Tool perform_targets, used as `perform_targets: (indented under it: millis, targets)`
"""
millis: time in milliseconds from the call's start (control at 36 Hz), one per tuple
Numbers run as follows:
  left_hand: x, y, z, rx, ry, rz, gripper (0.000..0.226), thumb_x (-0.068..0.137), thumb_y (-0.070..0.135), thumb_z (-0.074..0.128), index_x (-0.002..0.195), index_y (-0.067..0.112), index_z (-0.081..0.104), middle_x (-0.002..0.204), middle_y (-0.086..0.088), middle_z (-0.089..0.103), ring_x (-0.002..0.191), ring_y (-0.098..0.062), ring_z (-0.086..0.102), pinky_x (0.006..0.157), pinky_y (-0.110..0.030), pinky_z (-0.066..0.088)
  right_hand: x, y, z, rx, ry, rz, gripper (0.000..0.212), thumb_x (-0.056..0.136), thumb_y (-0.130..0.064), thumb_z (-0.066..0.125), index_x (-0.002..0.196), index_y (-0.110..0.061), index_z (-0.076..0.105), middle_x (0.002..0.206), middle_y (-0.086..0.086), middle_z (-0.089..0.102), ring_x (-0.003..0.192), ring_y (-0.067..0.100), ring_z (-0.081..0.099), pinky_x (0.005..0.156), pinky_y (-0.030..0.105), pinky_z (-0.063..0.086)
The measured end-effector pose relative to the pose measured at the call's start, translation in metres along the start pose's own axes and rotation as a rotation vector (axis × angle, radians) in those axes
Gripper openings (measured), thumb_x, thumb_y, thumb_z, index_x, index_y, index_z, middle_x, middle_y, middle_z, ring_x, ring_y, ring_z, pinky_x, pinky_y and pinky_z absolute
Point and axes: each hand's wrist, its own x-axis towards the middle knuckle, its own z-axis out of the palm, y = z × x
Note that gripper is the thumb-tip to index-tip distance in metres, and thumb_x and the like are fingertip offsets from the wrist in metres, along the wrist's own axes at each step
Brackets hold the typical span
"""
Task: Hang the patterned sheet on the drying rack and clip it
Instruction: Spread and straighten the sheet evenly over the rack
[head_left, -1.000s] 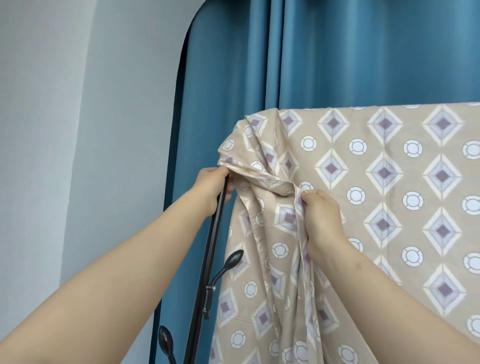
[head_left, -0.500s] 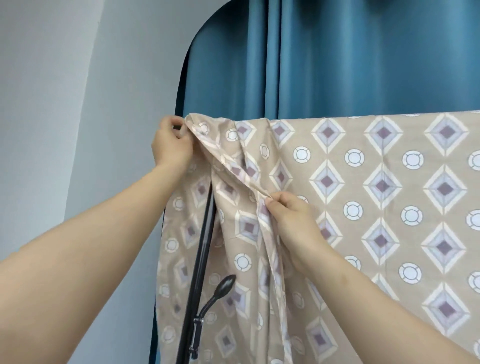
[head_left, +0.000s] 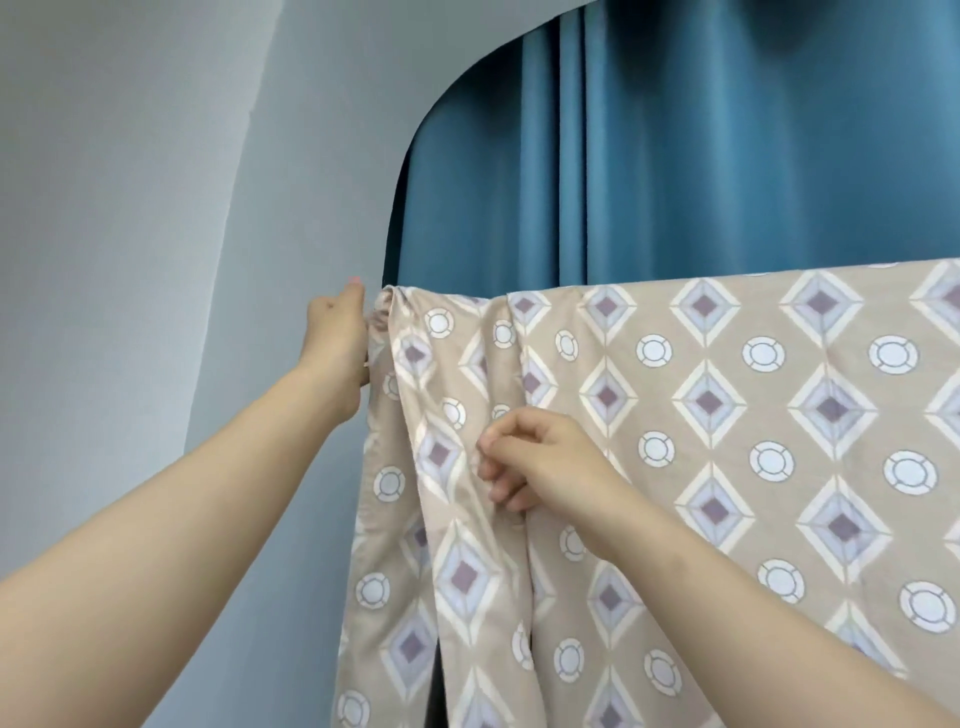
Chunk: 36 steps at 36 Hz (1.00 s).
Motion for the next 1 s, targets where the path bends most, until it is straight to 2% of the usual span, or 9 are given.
perform_targets:
  millis: [83,194,306,417,500,639,778,944,1000]
  targets:
    - [-0.010,-0.006,0.000,0.172,-0.150,-0.007,0.048,0.088,0.058,0.042,0.109,0.017,0.054,0.098,0.000,0.062,0.087,-0.018,0.060,0.071,-0.028,0.045,0.009,-0.008,0.003,-0.032,0.057,-0.024,0.018,0.089,-0.007,0.049,0.073,-0.014,0.054,0.060,-0.002,0.057,0.043,0.008,0.050,0.044,0.017,0.040]
    - [-0.028,-0.004,0.003,0.256,-0.329,-0.062,0.012,0.086,0.035,0.062,0.082,0.023,0.059,0.082,0.004,0.065,0.071,-0.009,0.060,0.056,-0.021,0.045,0.015,-0.014,0.007,-0.034,0.074,-0.027,0.018,0.090,-0.008,0.050,0.073,-0.014,0.054,0.060,-0.001,0.057,0.042,0.008,0.050,0.043,0.017,0.040]
    - [-0.020,0.011,0.001,0.082,-0.080,0.096,0.015,0.088,0.027,0.062,0.076,0.017,0.060,0.078,0.001,0.063,0.074,-0.017,0.062,0.060,-0.019,0.052,0.014,-0.017,0.004,-0.029,0.077,-0.039,0.019,0.089,-0.007,0.049,0.073,-0.014,0.054,0.060,-0.001,0.057,0.043,0.010,0.050,0.043,0.018,0.038]
    - [-0.006,0.024,-0.012,-0.117,0.027,0.059,0.017,0.091,0.029,0.058,0.098,0.015,0.062,0.084,0.000,0.065,0.078,-0.018,0.064,0.068,-0.030,0.053,0.012,-0.021,-0.004,-0.010,0.062,-0.073,0.019,0.089,-0.007,0.050,0.072,-0.014,0.053,0.062,0.001,0.056,0.043,0.010,0.048,0.045,0.020,0.037]
    - [-0.001,0.027,-0.021,-0.044,-0.033,-0.056,0.023,0.092,0.038,0.053,0.084,0.017,0.058,0.080,0.001,0.063,0.074,-0.016,0.062,0.065,-0.028,0.050,0.015,-0.024,-0.007,-0.012,0.045,-0.098,0.020,0.089,-0.007,0.049,0.071,-0.014,0.053,0.060,0.000,0.056,0.042,0.010,0.048,0.042,0.019,0.039]
    - [0.010,0.034,-0.037,-0.181,0.356,0.072,0.032,0.095,0.034,0.048,0.068,0.017,0.047,0.070,0.004,0.053,0.067,-0.013,0.052,0.064,-0.025,0.043,0.025,-0.025,-0.006,-0.007,0.052,-0.135,0.021,0.087,-0.005,0.050,0.070,-0.015,0.055,0.061,0.000,0.058,0.045,0.013,0.051,0.039,0.016,0.036]
    - [0.013,0.015,-0.052,0.127,-0.035,-0.003,0.016,0.091,0.012,0.055,0.103,0.022,0.052,0.093,-0.001,0.063,0.076,-0.016,0.061,0.067,-0.030,0.051,0.031,-0.022,-0.004,-0.035,0.069,-0.153,0.021,0.087,-0.006,0.050,0.070,-0.016,0.056,0.061,-0.002,0.059,0.044,0.008,0.049,0.042,0.018,0.037]
    - [0.028,0.023,-0.054,-0.079,0.283,0.365,0.019,0.095,0.013,0.050,0.085,0.029,0.052,0.081,0.011,0.057,0.079,-0.012,0.058,0.075,-0.024,0.050,0.040,-0.026,-0.002,-0.048,0.118,-0.170,0.023,0.088,-0.007,0.050,0.069,-0.018,0.054,0.056,-0.006,0.057,0.040,0.007,0.049,0.042,0.021,0.037]
    - [0.035,0.020,-0.057,-0.012,0.213,0.339,0.014,0.094,0.014,0.052,0.097,0.027,0.052,0.084,0.011,0.058,0.084,-0.013,0.058,0.076,-0.027,0.049,0.045,-0.028,0.000,-0.055,0.142,-0.195,0.023,0.088,-0.008,0.050,0.068,-0.019,0.054,0.056,-0.006,0.058,0.042,0.008,0.050,0.046,0.024,0.039]
